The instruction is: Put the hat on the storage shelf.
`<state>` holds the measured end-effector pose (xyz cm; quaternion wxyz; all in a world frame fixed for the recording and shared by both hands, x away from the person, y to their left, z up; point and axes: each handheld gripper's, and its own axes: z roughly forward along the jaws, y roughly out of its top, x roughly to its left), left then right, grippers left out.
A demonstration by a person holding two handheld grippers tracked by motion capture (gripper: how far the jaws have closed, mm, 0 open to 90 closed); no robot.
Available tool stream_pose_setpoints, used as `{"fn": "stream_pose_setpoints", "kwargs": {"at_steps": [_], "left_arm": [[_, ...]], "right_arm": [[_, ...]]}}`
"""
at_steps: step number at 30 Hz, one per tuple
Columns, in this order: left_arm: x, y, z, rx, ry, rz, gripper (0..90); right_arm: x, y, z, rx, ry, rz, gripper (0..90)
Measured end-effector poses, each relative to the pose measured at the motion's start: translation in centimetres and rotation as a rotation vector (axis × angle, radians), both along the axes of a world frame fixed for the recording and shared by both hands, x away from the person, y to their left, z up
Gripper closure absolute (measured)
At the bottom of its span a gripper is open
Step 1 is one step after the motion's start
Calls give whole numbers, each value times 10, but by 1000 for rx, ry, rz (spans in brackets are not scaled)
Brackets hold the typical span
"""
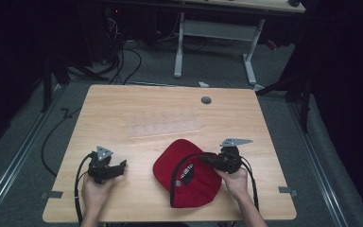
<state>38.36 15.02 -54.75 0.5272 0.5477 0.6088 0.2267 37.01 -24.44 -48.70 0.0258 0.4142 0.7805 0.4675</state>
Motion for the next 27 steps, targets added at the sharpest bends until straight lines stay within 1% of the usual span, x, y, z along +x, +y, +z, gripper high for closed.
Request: {"fn": "stream_pose_setpoints", "kwargs": {"at_steps": [4,8,12,15,18,19,23,25,27], "left_arm": [[0,0,0,0,0,0,270],[0,0,0,-1,2,-4,269],[0,0,0,-1,2,-11,269],[0,0,0,-4,-3,-24,289],[0,-2,1,-3,-4,-52,322],[0,-2,0,-3,-4,-53,322],[-1,-4,0,-2,0,-62,287],[-1,-4,0,-9,4,-63,275],[-1,-7,0,-8,10,-66,235]], "right_arm": [[-3,-6,5,-3,-5,-44,825],[-5,-9,8,5,-13,-64,825],[-7,-11,12,0,-18,-84,825],[-8,-15,17,1,-30,-105,825],[-9,-19,23,9,-36,-124,825],[-8,-20,25,9,-37,-130,826],[-7,-22,34,10,-42,-152,826],[-7,-21,39,14,-49,-162,826],[-8,-20,43,20,-56,-168,826]]}}
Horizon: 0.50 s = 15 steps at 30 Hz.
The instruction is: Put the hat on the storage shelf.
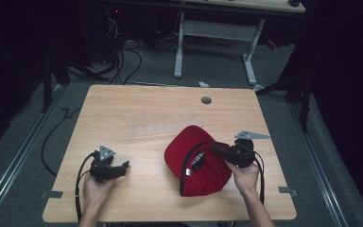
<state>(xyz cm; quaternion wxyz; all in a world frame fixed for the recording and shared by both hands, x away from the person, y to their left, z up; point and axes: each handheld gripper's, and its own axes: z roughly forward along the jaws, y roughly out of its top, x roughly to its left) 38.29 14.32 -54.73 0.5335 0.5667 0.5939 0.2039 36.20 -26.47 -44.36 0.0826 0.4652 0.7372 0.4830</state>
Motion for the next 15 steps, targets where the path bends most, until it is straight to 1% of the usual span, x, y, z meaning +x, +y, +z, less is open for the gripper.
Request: {"fn": "stream_pose_setpoints", "kwargs": {"at_steps": [1,2,5,6,7,9,11,12,15], "left_arm": [[-1,-3,0,8,3,-8,220],[-2,-5,0,12,2,-20,223],[-3,-12,1,17,9,-32,242],[-4,-16,2,20,11,-40,244],[-6,-19,4,19,6,-52,242],[-13,-27,10,19,-34,-94,255],[-16,-34,14,29,-53,-126,256],[-19,-39,18,42,-67,-151,250],[-26,-50,27,40,-113,-206,245]], "right_arm": [[0,0,2,0,-5,0,826],[1,0,2,4,-5,1,827],[5,0,3,2,12,-7,826],[5,0,3,0,15,-9,827],[5,0,3,-2,19,-12,827],[6,-1,3,1,18,-16,828],[8,-3,3,12,22,-22,828],[9,-4,3,17,23,-24,828],[11,-4,4,30,21,-38,828]]}}
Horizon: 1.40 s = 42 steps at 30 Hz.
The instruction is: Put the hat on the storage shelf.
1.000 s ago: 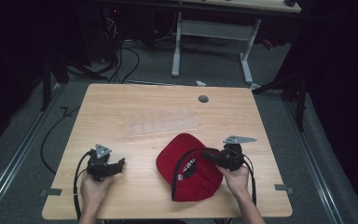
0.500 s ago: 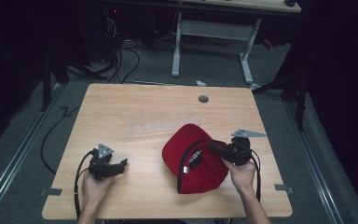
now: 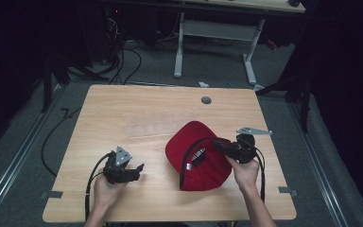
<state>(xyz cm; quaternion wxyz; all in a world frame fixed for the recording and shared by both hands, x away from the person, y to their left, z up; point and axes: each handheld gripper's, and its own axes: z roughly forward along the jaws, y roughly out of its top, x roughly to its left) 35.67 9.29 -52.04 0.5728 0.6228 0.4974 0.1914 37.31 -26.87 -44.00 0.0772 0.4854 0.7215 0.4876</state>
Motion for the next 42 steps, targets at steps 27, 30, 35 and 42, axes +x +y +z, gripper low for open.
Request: {"fn": "stream_pose_setpoints", "kwargs": {"at_steps": [27,30,35,42], "left_arm": [[-18,-84,15,26,-48,-217,176],[-19,-82,20,-15,-49,-209,177],[-21,-77,27,-31,-85,-199,182],[-23,-71,28,1,-129,-171,171]], "right_arm": [[9,23,31,16,-25,-33,825],[8,28,35,-12,-35,-30,824],[2,38,36,-105,-73,-52,822],[0,49,34,-188,-79,-48,821]]}}
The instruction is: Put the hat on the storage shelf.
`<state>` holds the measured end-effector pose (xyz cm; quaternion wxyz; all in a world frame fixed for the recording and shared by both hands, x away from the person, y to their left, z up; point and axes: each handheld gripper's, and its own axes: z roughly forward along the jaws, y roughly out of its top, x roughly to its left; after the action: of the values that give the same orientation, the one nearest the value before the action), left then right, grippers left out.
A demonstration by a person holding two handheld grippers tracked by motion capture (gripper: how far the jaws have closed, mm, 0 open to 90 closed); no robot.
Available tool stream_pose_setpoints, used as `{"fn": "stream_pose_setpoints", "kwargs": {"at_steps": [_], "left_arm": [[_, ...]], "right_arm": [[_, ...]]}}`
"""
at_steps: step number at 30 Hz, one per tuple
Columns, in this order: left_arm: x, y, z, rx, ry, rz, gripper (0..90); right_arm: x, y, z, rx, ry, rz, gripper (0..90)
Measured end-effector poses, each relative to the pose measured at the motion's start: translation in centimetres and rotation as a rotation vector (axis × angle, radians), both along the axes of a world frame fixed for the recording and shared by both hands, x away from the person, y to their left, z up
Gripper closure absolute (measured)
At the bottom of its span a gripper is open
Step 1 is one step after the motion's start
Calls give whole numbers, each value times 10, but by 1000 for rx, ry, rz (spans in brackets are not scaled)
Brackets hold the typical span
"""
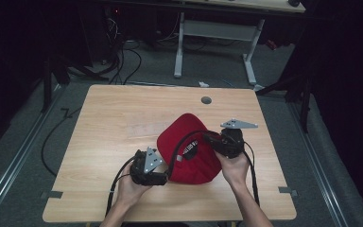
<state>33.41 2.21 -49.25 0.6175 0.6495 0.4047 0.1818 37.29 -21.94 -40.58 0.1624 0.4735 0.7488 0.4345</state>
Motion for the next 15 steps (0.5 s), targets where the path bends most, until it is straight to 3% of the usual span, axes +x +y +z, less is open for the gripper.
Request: {"fn": "stream_pose_setpoints", "kwargs": {"at_steps": [6,11,15], "left_arm": [[-2,11,8,4,-31,-6,152],[1,21,13,3,-41,1,151],[3,21,13,12,-56,-4,160]], "right_arm": [[0,4,0,-24,13,19,819],[1,8,-1,-52,47,43,818],[2,7,-2,-40,89,49,818]]}}
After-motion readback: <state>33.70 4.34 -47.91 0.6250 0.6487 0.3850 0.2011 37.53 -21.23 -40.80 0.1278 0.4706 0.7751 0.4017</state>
